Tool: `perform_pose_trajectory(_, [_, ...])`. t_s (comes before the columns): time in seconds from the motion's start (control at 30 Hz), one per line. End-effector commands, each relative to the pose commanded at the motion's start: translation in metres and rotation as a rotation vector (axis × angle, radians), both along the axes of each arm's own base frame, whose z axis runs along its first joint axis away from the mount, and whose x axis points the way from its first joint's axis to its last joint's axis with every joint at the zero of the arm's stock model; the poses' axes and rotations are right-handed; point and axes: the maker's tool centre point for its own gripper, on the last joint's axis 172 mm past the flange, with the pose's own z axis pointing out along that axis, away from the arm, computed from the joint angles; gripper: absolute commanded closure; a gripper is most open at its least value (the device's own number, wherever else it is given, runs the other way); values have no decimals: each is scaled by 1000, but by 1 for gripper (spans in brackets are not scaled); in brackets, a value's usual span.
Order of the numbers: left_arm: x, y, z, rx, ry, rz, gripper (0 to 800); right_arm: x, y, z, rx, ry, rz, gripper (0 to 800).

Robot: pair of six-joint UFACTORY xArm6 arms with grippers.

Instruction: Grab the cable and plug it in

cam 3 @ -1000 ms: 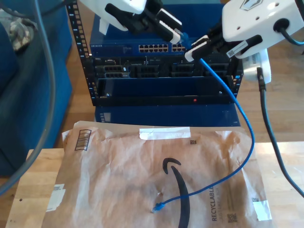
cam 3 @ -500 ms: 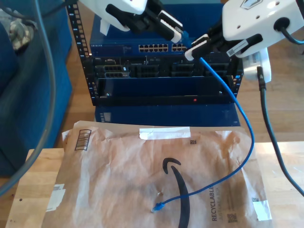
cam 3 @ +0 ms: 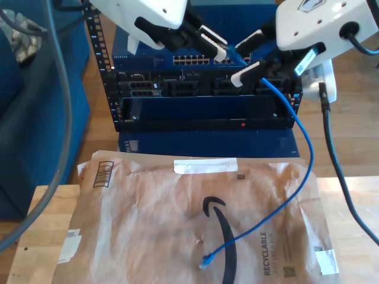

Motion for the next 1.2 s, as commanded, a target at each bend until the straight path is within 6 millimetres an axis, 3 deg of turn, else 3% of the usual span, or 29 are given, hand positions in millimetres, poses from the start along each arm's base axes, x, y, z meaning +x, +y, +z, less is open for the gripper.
perform_pose_trajectory(0.07, [1,1,-1,1,10,7,799,1,-1,16,1,-37,-2,6])
perform_pose_trajectory(0.23, [1,4,-1,4,44,33,799,-2,-3,58,-4,-132,-5,3])
perform_pose_trajectory(0.37, [-3,-1,6,-31,49,20,799,-6,-9,64,-32,-180,-5,3])
perform_pose_trajectory(0.47, [-13,-8,19,-98,84,-14,799,-7,-14,86,-55,-343,19,3])
perform_pose_trajectory(0.53, [-7,-2,22,-139,110,-2,799,1,-21,103,-57,-420,-27,3])
perform_pose_trajectory(0.67, [-2,5,15,-189,219,-6,799,-4,-24,119,-80,-530,5,3])
perform_pose_trajectory(0.73, [-3,5,24,-267,306,-24,799,-9,-25,125,-83,-551,7,6])
perform_pose_trajectory(0.87, [14,24,34,-385,400,-6,799,-25,-25,140,-85,-599,12,4])
perform_pose_trajectory(1.03, [10,23,41,-430,430,-44,799,-37,-21,135,-103,-654,58,3])
perform_pose_trajectory(1.2, [11,34,57,-520,457,-75,799,-44,7,106,-91,-639,149,2])
